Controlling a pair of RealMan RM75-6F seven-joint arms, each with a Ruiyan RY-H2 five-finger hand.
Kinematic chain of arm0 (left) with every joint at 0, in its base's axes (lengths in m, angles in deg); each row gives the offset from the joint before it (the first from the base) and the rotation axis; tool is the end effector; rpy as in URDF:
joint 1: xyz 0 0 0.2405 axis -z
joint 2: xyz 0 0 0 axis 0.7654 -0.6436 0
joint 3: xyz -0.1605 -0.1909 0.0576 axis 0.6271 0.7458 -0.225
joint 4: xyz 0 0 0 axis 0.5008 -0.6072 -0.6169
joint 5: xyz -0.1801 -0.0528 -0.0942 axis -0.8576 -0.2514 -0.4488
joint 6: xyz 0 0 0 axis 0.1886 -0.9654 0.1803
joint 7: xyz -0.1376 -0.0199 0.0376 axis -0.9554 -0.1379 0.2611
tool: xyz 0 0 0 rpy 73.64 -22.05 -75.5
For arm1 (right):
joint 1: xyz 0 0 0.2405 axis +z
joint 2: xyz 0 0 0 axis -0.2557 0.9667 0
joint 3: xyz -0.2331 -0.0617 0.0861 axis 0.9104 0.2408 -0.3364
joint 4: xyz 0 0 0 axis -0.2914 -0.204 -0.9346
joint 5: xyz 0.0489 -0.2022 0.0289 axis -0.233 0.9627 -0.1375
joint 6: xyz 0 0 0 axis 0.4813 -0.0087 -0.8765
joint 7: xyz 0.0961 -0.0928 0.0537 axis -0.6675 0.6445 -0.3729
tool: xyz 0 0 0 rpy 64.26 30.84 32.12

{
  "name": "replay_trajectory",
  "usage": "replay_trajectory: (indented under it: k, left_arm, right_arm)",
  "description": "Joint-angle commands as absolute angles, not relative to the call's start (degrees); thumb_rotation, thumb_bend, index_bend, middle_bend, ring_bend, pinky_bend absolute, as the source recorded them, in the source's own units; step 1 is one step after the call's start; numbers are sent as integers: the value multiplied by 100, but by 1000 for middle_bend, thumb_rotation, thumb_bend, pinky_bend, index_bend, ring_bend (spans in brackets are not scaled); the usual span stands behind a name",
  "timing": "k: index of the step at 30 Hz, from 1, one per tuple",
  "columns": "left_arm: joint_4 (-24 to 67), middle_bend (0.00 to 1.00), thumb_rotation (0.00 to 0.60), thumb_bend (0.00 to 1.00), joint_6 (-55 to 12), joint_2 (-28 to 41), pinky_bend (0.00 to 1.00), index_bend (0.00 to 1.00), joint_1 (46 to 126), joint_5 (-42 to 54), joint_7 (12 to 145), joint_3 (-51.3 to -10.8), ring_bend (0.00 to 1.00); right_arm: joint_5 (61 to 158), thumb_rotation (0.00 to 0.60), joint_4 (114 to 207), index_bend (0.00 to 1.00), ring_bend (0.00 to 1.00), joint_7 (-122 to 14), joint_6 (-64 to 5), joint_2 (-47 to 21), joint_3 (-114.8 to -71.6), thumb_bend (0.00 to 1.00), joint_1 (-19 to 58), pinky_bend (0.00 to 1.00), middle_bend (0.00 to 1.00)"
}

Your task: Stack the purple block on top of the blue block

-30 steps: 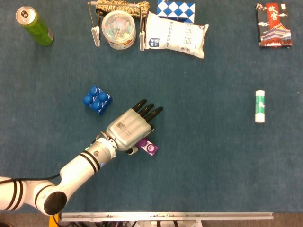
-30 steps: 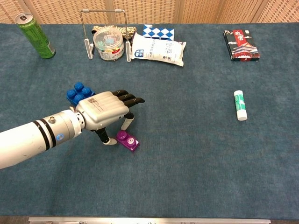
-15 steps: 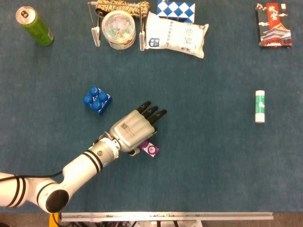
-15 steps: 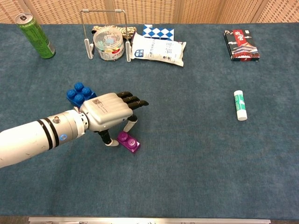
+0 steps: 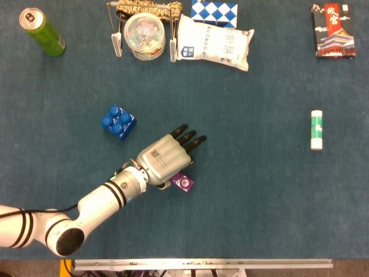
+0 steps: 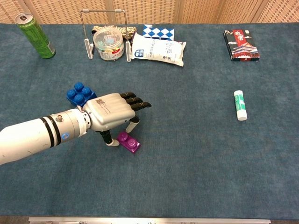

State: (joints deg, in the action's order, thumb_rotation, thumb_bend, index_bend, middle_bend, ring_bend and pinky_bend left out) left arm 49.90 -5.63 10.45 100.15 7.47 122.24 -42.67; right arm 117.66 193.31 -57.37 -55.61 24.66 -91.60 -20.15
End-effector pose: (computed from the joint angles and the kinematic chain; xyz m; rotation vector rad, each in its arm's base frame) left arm -0.1061 0.2476 -0.0632 -2.4653 -0.5641 -0.6423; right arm -0.3203 -0.1375 0.2704 0.9816 -0.9402 0.7880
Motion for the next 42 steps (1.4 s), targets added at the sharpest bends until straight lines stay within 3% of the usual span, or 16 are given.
replay_trajectory:
  k: [1,32,42]
  left_arm:
    - [4992,0,600,183,-558,1039,30,476,10037,743,12236,-4281,0]
    - [5036,0,600,185,-659,1087,31,502,10181,548,12276,-4427,0]
    - [4991,0,600,186,-676,1116,31,552,10175,554,12163,-4449,0]
  right_arm:
    - [11765,600,19331,305,151,-5736,-5555,2467,-9158,0,-2013,238,277]
    - [11735,600,19341,305,151,-5742,-5518,2487,-9157,0,-2006,238,277]
    - [11730,600,19339,305,151,-5737,-5507,2486,-9155,0,-2001,238,277]
